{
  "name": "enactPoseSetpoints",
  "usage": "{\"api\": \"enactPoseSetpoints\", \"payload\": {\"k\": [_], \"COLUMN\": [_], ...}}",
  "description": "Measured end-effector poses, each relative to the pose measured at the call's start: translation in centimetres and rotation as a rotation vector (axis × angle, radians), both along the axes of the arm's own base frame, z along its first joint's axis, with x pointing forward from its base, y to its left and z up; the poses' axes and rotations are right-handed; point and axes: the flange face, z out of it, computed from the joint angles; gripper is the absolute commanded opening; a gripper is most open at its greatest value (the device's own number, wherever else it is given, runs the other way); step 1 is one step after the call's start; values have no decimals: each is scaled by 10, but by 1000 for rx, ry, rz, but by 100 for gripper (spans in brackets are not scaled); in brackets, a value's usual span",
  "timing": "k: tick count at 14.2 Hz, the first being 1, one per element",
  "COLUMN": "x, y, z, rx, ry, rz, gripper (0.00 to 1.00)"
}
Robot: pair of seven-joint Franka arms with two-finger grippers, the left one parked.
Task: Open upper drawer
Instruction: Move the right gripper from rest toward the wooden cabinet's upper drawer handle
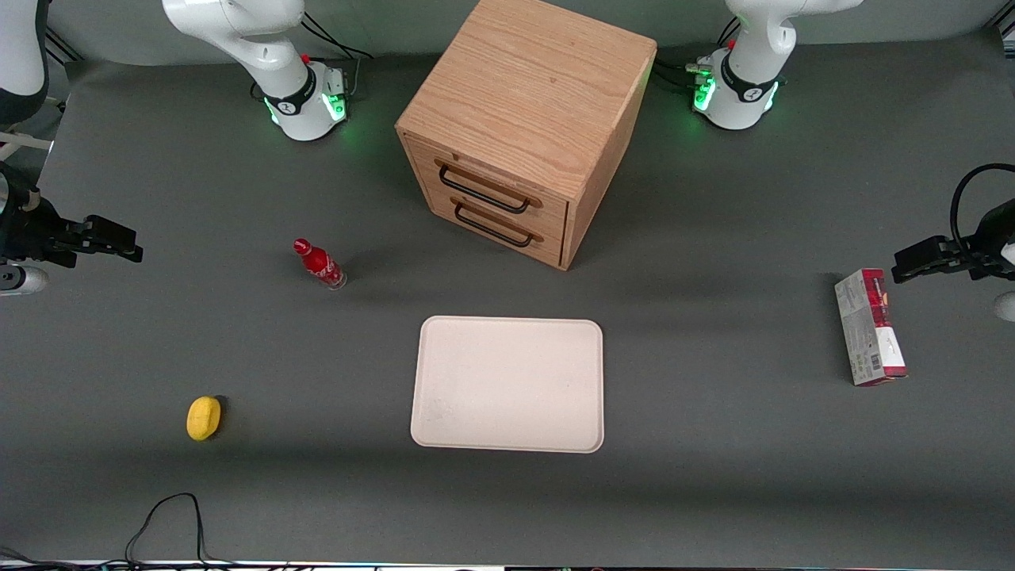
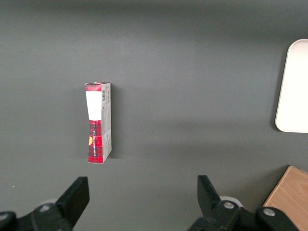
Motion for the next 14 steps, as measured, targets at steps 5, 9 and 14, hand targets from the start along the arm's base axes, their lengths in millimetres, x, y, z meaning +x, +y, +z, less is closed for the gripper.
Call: {"api": "enactPoseSetpoints", "payload": {"k": [5, 9, 14], "x": [0, 2, 6], "y": [1, 23, 148], "z": [0, 1, 1], "rx": [0, 2, 12], "ry": [-1, -3, -18], "rz": [2, 45, 250], "gripper": [100, 100, 100]}}
